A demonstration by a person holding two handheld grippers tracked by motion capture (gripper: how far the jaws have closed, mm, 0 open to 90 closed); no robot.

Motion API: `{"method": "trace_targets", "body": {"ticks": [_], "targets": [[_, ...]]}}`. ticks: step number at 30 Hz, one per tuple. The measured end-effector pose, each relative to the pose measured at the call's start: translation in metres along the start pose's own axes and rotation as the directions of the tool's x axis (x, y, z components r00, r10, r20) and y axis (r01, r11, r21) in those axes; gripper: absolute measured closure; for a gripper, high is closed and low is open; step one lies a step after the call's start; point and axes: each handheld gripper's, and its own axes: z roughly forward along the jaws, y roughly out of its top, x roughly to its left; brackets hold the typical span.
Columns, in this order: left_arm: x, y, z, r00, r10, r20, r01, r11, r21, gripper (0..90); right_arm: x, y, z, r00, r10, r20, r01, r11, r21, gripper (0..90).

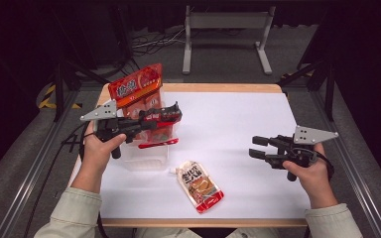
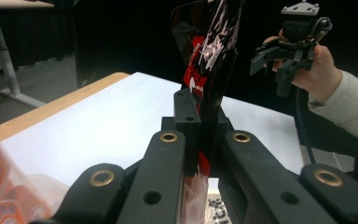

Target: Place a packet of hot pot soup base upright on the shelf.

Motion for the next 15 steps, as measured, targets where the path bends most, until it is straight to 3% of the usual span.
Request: {"method": "trace_targets", "body": {"ticks": [10,15], "targets": [[0.015,-0.005,-0.016,0.9980,0.063,-0.004,-0.063,0.9980,-0.003,88.7,-0.001,-0.005,-0.002,0.9998,0.011,0.014,-0.011,1.000,0.015,51.3],[0.021,-0.006,-0.019,0.9977,0.067,-0.002,-0.067,0.9977,0.003,88.7,0.000,-0.007,-0.002,0.9998,0.016,0.012,-0.016,1.000,0.020,51.4]]}}
